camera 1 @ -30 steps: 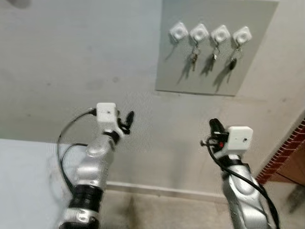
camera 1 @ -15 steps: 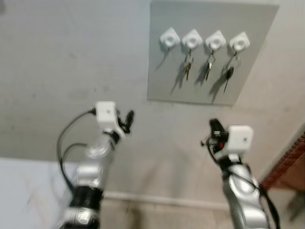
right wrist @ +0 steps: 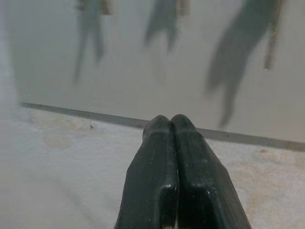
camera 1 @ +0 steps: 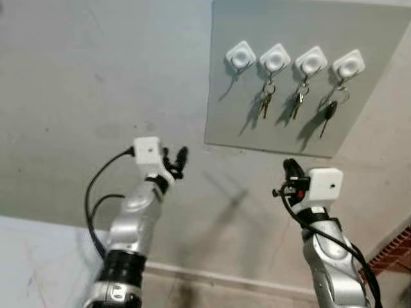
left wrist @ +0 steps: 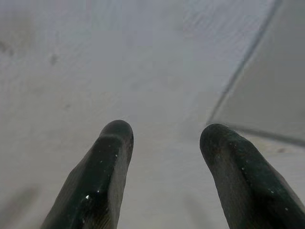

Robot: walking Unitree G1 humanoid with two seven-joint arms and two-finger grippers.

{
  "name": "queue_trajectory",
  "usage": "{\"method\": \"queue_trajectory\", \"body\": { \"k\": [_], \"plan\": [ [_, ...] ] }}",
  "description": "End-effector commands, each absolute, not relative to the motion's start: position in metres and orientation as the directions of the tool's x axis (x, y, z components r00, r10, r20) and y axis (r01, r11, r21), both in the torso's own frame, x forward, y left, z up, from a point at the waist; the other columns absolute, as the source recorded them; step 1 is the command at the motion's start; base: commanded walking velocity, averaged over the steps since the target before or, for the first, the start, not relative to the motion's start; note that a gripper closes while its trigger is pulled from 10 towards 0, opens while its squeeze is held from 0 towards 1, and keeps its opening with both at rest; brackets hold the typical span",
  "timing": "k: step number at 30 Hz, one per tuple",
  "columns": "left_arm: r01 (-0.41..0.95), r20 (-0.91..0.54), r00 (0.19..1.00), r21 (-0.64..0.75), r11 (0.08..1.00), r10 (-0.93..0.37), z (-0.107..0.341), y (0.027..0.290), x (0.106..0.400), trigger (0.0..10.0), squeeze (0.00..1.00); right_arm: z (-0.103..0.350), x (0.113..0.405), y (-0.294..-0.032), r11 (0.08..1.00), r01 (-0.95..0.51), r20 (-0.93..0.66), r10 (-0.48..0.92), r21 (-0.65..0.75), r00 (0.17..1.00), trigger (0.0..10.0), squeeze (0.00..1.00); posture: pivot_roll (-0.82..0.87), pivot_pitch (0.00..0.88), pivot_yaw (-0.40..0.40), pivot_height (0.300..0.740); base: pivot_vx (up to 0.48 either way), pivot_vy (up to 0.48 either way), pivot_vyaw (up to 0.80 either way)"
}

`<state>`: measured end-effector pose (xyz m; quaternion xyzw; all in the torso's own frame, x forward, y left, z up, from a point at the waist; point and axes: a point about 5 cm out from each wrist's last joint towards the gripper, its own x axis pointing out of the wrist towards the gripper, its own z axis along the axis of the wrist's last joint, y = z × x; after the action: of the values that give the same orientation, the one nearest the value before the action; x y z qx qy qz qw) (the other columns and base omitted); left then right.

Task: Hang keys on a hook

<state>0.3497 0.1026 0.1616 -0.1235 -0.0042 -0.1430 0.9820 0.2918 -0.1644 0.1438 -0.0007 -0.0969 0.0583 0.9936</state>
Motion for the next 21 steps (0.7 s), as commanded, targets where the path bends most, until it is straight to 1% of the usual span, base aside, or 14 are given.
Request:
{"method": "queue_trajectory", "body": {
  "k": [1,2,4,7,9,17,21],
  "plan": [
    [0.311,0.079,0.950,-0.214,0.926,-0.301,0.171,0.102,0.348,10.0,0.00,0.147,0.296,-0.158,0.986,-0.164,0.191,0.165,-0.021,0.967,10.0,0.00,-0.06,0.000,-0.002,0.740,0.000,0.000,0.00],
    [0.348,0.104,0.937,-0.183,0.919,-0.334,0.177,0.097,0.346,10.0,0.00,0.151,0.299,-0.156,0.980,-0.198,0.204,0.200,-0.033,0.958,10.0,0.00,-0.05,0.000,-0.009,0.740,0.000,0.000,0.00],
    [0.379,0.127,0.923,-0.152,0.913,-0.362,0.182,0.094,0.344,10.0,0.00,0.157,0.304,-0.157,0.975,-0.217,0.214,0.221,-0.043,0.952,10.0,0.00,-0.04,0.000,-0.013,0.740,0.000,0.000,0.00],
    [0.405,0.147,0.911,-0.141,0.903,-0.385,0.187,0.092,0.342,10.0,0.00,0.162,0.310,-0.158,0.970,-0.235,0.217,0.244,-0.065,0.945,10.0,0.00,-0.04,0.000,-0.019,0.740,0.000,0.000,0.00],
    [0.440,0.171,0.892,-0.126,0.889,-0.418,0.194,0.091,0.340,10.0,0.00,0.169,0.318,-0.156,0.959,-0.271,0.227,0.283,-0.086,0.932,10.0,0.00,-0.03,0.000,-0.023,0.740,0.000,0.000,0.00],
    [0.466,0.171,0.879,-0.114,0.878,-0.445,0.196,0.090,0.340,10.0,0.00,0.187,0.334,-0.145,0.937,-0.329,0.260,0.349,-0.121,0.900,10.0,0.00,-0.03,0.000,-0.025,0.740,0.000,0.000,0.00],
    [0.481,0.178,0.870,-0.109,0.870,-0.459,0.200,0.086,0.340,10.0,0.00,0.195,0.342,-0.137,0.929,-0.356,0.273,0.370,-0.103,0.888,10.0,0.00,-0.03,0.000,-0.028,0.740,0.000,0.000,0.00]
  ]
}}
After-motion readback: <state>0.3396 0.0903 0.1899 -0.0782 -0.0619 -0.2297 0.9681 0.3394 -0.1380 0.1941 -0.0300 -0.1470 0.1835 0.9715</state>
